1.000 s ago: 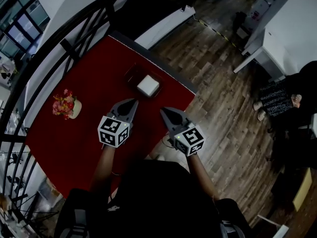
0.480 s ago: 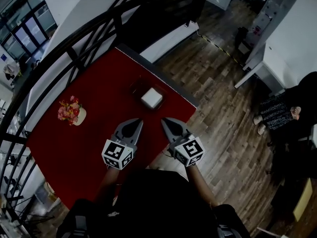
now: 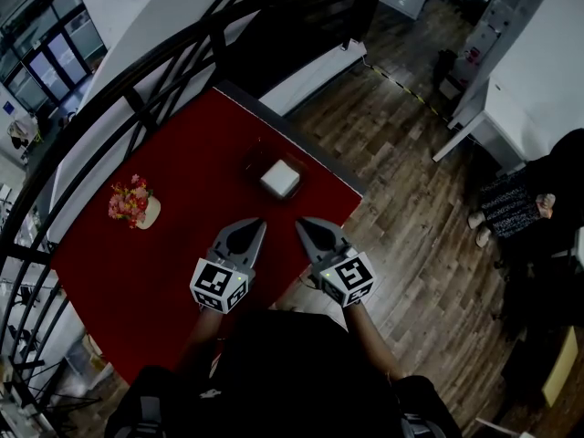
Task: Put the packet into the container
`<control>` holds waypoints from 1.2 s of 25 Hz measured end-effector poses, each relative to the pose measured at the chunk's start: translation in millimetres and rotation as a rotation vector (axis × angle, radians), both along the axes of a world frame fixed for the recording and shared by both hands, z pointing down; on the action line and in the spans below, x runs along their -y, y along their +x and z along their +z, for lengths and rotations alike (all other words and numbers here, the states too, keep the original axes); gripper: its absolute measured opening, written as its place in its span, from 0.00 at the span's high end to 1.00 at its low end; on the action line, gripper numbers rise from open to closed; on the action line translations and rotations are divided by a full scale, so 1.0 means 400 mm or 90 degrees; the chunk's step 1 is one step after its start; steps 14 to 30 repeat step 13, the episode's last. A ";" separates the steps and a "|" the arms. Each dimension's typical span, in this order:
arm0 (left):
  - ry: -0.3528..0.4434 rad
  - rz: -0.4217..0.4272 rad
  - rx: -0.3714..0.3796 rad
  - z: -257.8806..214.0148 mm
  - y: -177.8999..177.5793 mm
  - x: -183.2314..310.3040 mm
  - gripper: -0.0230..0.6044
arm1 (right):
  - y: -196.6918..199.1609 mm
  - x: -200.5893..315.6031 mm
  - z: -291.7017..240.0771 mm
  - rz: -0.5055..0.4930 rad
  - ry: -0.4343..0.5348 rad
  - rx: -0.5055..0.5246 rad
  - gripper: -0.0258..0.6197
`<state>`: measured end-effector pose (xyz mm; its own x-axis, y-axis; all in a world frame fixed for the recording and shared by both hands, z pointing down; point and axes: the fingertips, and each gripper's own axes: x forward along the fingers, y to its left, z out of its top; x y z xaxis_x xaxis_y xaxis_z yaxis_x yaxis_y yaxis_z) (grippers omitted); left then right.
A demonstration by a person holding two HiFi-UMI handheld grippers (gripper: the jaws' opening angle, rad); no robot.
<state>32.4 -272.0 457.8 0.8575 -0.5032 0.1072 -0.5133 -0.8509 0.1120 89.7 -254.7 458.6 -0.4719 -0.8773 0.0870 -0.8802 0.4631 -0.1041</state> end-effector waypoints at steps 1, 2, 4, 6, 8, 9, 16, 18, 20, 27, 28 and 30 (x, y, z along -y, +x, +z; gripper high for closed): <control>0.000 0.001 0.000 0.000 0.001 -0.004 0.95 | 0.000 -0.003 0.000 -0.001 -0.001 0.000 0.93; 0.000 0.003 0.000 -0.001 0.001 -0.008 0.95 | 0.000 -0.006 0.001 -0.001 -0.001 0.000 0.93; -0.001 0.005 0.000 -0.001 0.001 -0.012 0.95 | -0.003 -0.010 -0.001 -0.002 -0.001 0.000 0.93; -0.002 0.007 0.000 -0.004 0.002 -0.017 0.95 | -0.006 -0.014 -0.006 -0.003 -0.001 0.001 0.93; -0.004 0.010 0.001 -0.006 0.006 -0.023 0.95 | -0.005 -0.018 -0.010 -0.003 -0.001 0.001 0.93; -0.005 0.010 0.001 -0.004 0.008 -0.026 0.95 | -0.004 -0.020 -0.011 -0.003 -0.001 0.002 0.93; -0.008 0.013 0.002 0.003 0.012 -0.038 0.95 | -0.001 -0.029 -0.010 -0.003 -0.002 0.005 0.93; -0.008 0.013 0.002 0.003 0.012 -0.038 0.95 | -0.001 -0.029 -0.010 -0.003 -0.002 0.005 0.93; -0.008 0.013 0.002 0.003 0.012 -0.038 0.95 | -0.001 -0.029 -0.010 -0.003 -0.002 0.005 0.93; -0.008 0.013 0.002 0.003 0.012 -0.038 0.95 | -0.001 -0.029 -0.010 -0.003 -0.002 0.005 0.93; -0.008 0.013 0.002 0.003 0.012 -0.038 0.95 | -0.001 -0.029 -0.010 -0.003 -0.002 0.005 0.93; -0.008 0.013 0.002 0.003 0.012 -0.038 0.95 | -0.001 -0.029 -0.010 -0.003 -0.002 0.005 0.93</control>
